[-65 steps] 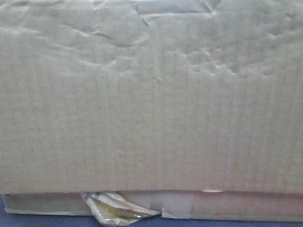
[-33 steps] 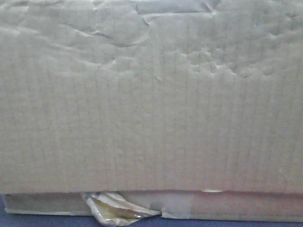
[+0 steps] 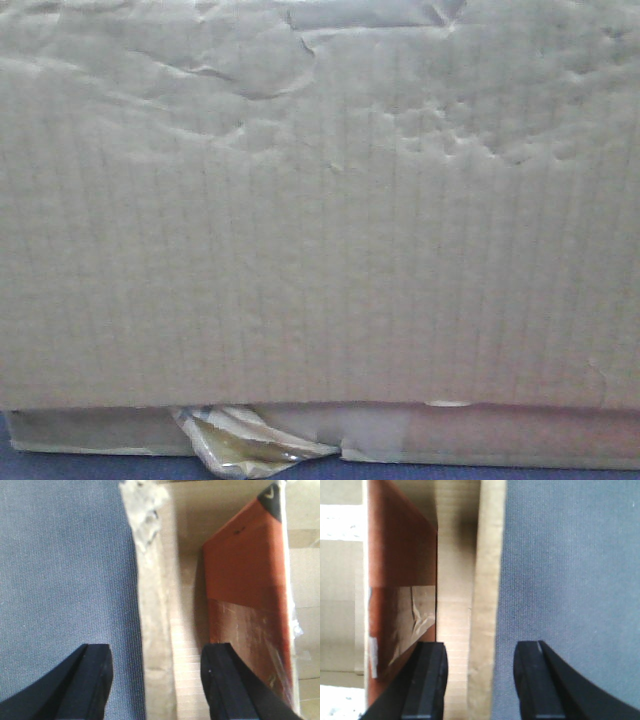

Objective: Stack two boxes on right shelf middle
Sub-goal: 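Lift the cardboard box stack off the table with both grippers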

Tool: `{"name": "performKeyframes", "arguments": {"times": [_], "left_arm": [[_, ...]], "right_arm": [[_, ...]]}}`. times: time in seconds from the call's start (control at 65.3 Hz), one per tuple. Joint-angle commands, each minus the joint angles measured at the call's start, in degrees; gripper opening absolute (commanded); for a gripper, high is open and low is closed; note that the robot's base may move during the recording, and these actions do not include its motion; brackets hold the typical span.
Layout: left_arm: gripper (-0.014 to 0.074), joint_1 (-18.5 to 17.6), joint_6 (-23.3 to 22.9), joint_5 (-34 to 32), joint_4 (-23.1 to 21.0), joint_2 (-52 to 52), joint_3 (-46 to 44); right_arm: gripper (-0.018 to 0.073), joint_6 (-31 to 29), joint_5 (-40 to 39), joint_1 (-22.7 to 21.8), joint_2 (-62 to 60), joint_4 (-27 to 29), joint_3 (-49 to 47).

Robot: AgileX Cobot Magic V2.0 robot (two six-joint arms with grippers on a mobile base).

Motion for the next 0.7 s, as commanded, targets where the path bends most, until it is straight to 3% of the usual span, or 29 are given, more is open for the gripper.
{"name": "performKeyframes", "arguments": {"times": [0.0,0.337,0.444,0.566,0.689], "left_arm": [[0.0309,0.3,0.1,-0.2,-0.2,-0.6,0.1],[0.0289,0.3,-0.2,-0.2,-0.2,-0.6,0.1],[0.0142,0.3,-2.0,-0.2,-0.3,-0.3,0.2],[-0.0109,0.3,-2.0,-0.2,-0.3,0.5,0.2],[-0.0111,0.3,-2.0,-0.2,-0.3,0.3,-0.1]], "right_arm": [[0.0214,-0.8,-0.3,0.1,-0.1,-0.1,-0.3],[0.0209,-0.8,-0.3,0.1,-0.1,-0.1,-0.3],[0.0098,-0.9,-0.3,0.1,-0.1,-0.1,-0.3],[-0.0172,-1.4,-0.3,0.1,-0.1,-0.5,-0.3],[-0.0153,-0.5,-0.3,0.1,-0.1,-2.4,-0.3]]}}
